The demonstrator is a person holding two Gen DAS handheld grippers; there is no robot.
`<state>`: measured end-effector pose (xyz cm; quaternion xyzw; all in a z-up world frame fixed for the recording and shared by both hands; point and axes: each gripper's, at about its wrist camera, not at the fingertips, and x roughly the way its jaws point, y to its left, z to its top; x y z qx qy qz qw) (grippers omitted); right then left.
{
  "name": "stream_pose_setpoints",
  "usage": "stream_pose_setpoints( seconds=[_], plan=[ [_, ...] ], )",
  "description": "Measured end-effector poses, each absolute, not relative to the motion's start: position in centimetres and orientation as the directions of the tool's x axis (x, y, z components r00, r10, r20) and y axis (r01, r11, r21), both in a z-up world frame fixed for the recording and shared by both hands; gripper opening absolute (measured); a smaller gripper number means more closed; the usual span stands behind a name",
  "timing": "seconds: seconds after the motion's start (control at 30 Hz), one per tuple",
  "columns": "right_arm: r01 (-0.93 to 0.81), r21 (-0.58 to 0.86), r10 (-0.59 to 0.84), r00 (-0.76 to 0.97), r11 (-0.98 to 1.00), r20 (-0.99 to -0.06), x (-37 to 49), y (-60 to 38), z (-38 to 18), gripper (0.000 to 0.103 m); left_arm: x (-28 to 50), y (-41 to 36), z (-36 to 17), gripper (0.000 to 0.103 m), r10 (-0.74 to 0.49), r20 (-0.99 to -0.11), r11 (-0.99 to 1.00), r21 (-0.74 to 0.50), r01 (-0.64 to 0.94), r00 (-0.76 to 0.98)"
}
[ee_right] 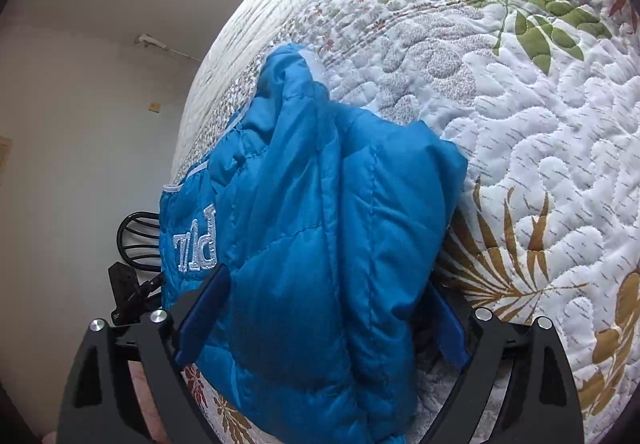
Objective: Fold large clothes
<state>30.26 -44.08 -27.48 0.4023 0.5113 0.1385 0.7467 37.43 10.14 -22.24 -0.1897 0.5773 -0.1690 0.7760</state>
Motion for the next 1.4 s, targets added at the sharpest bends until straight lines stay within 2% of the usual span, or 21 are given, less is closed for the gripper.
stream_pose_setpoints(
  seconds=[0.07,0.13,0.2,0.23,0.3,0.4,0.5,0.73,1.0,1.2,1.4],
  plan=[
    [0.199,0.748,0.624,0.439,0.634,-0.646,30.6,-44.0,-27.4,0.092,38.2,9.4,-22.4,0.088,-0.47,-0.841,0.878,-0.476,0.048,0.269],
    [0.197,0.733,0.615,0.428,0.651,-0.662,31.1,-43.6,-27.3,0.085,38.4,8.7,-22.2,0.079,-0.459,-0.845,0.884,-0.465,0.047,0.274],
    [0.195,0.727,0.619,0.409,0.659,-0.671,31.2,-43.1,-27.0,0.053,38.1,8.1,-21.4,0.052,-0.456,-0.843,0.886,-0.462,0.05,0.284],
    [0.201,0.741,0.634,0.405,0.641,-0.659,31.2,-43.0,-26.8,0.047,38.0,7.8,-20.9,0.046,-0.44,-0.85,0.894,-0.446,0.05,0.29],
    [0.192,0.759,0.652,0.408,0.622,-0.639,30.9,-42.8,-25.9,0.029,37.6,7.3,-19.8,0.028,-0.42,-0.855,0.904,-0.425,0.053,0.305],
    [0.132,0.758,0.65,0.434,0.639,-0.624,30.0,-42.4,-23.1,0.021,36.9,7.0,-17.8,0.019,-0.416,-0.844,0.905,-0.421,0.062,0.339],
    [0.062,0.732,0.635,0.452,0.679,-0.627,28.9,-41.1,-19.4,0.019,35.8,7.0,-15.2,0.015,-0.437,-0.813,0.894,-0.44,0.086,0.383],
    [-0.079,0.659,0.602,0.499,0.748,-0.624,23.7,-38.2,-11.4,0.018,31.0,6.4,-8.0,0.014,-0.481,-0.743,0.873,-0.455,0.176,0.465],
    [-0.162,0.649,0.63,0.498,0.743,-0.596,16.6,-34.9,-8.3,0.018,21.3,10.1,-3.3,0.014,-0.473,-0.7,0.877,-0.433,0.209,0.535],
    [-0.179,0.653,0.654,0.437,0.736,-0.618,13.2,-31.6,-11.1,0.018,15.6,13.7,-5.4,0.015,-0.422,-0.734,0.9,-0.409,0.149,0.532],
    [-0.068,0.632,0.61,0.36,0.772,-0.706,11.4,-30.1,-17.4,0.018,13.4,16.0,-13.3,0.017,-0.371,-0.814,0.92,-0.387,0.06,0.447]
  ],
)
